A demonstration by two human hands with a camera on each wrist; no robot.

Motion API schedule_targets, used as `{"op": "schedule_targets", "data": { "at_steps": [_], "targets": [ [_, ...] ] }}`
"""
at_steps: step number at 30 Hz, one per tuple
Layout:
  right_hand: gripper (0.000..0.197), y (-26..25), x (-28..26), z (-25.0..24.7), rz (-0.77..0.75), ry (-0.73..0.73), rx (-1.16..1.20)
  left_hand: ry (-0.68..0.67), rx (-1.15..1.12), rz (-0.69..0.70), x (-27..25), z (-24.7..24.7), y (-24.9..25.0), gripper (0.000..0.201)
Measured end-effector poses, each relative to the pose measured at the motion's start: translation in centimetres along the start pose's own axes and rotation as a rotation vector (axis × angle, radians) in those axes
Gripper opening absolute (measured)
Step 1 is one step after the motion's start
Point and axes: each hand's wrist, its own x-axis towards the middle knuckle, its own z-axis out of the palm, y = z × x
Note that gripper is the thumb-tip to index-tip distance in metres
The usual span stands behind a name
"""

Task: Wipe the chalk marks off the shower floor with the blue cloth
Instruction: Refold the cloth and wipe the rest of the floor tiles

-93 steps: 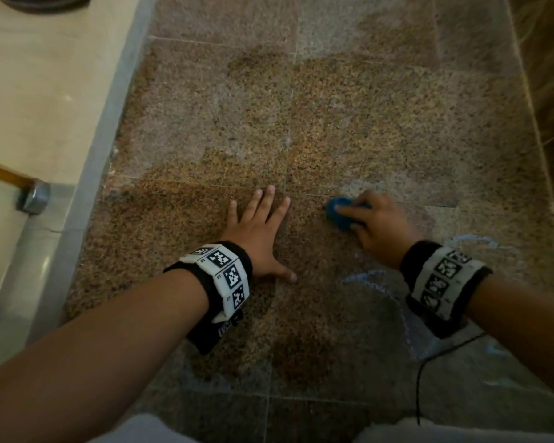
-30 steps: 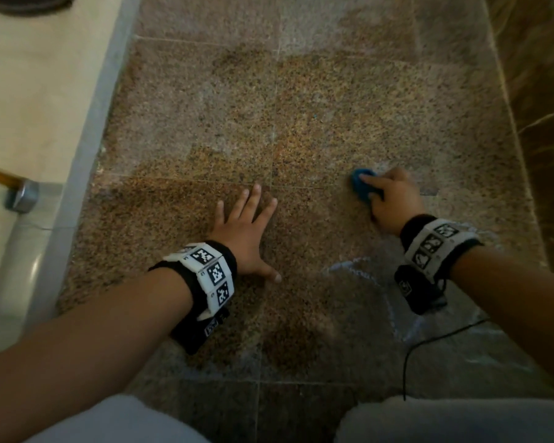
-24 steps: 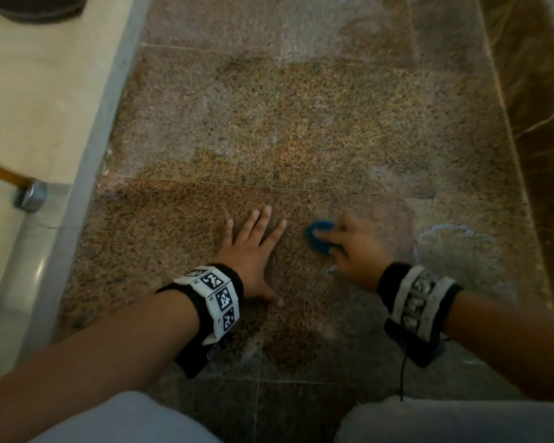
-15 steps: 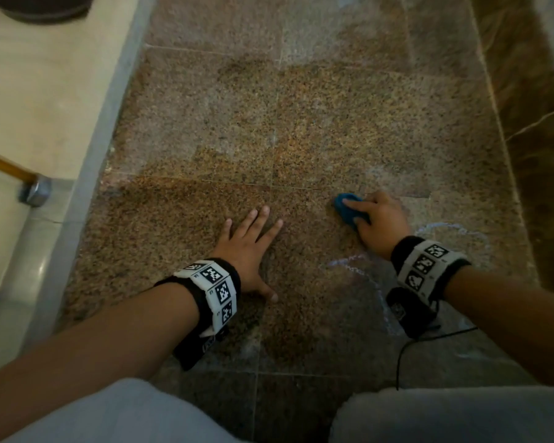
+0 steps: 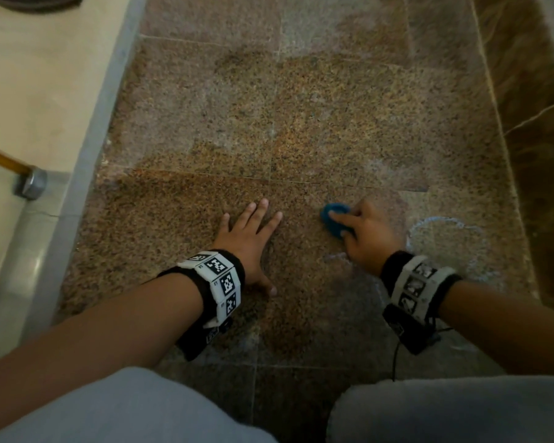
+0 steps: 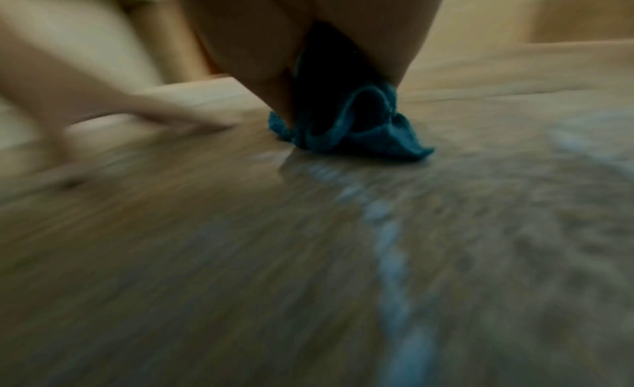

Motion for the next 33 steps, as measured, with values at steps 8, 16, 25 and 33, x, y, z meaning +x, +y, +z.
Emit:
{"op": "schedule_targets", "data": {
  "at_steps": [8,16,25,33],
  "targets": [
    [0.033,-1.9,-2.3,0.2,-0.426,-0.206,0.04,0.01,0.007,-0.009,0.0,0.1,0.0,0.14],
    [0.035,-3.3,-4.8,1.8,-0.468,-0.205,0.122,0.032,0.004,-0.006,0.0,0.2,0.1,0.14],
    [0.044,0.5,-1.6,-1.1,0.043,-0.047,-0.001,0.032,-0.009,0.006,0.0,0.1,-0.1,0.14],
    [0.039,1.3,-3.5,-0.5,-0.251,-0.128,0.095,0.033,-0.012,0.0,0.0,0.2,-0.1,0.139]
  ]
}}
